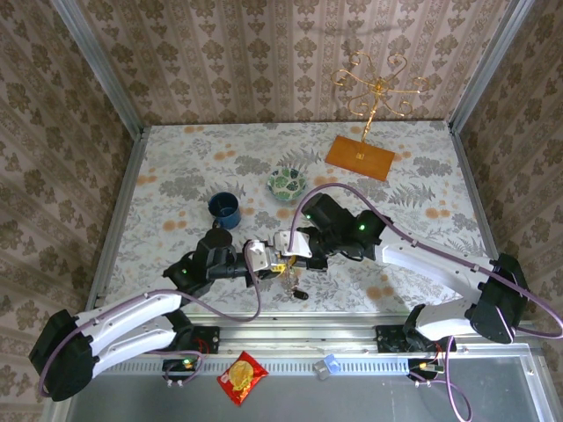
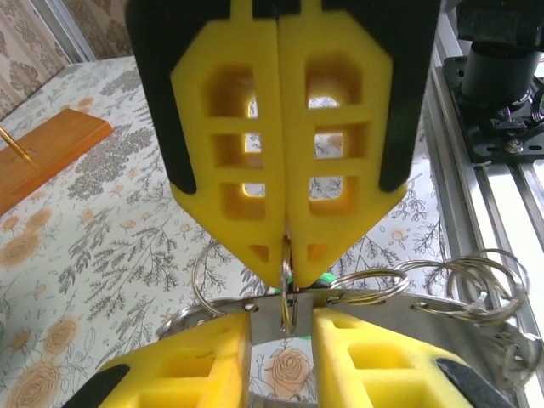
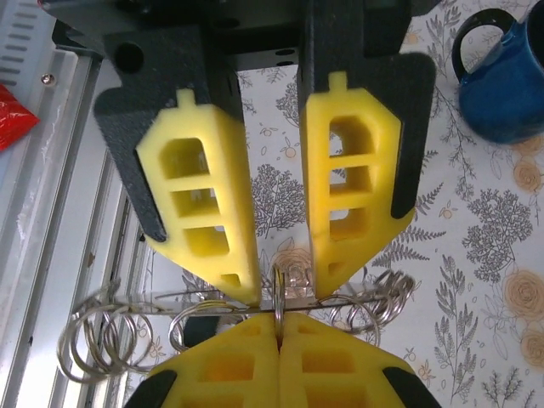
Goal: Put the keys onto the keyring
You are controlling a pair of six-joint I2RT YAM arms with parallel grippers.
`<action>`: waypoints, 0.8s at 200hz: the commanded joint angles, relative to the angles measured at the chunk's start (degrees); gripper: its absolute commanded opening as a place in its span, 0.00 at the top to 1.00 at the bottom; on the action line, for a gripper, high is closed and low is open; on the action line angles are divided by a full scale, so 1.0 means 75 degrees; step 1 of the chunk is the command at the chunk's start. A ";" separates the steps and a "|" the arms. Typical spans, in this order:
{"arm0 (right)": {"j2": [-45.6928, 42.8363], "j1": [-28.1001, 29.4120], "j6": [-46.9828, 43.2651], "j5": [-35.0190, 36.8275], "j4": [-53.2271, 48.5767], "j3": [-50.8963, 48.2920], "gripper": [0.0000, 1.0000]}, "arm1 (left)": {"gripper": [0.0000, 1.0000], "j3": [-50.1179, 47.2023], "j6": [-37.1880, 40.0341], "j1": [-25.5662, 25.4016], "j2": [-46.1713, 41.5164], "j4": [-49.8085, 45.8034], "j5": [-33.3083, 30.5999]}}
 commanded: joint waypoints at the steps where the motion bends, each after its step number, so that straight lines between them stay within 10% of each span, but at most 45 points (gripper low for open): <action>1: 0.0150 0.0206 -0.0196 0.0250 -0.0262 0.0275 1.00 | 0.81 0.0342 0.0160 0.0012 0.0029 0.0041 0.0252; 160: -0.0081 0.0175 0.0304 0.0126 0.0313 -0.0223 1.00 | 0.92 -0.0108 -0.0610 0.0257 -0.0244 0.1079 0.0780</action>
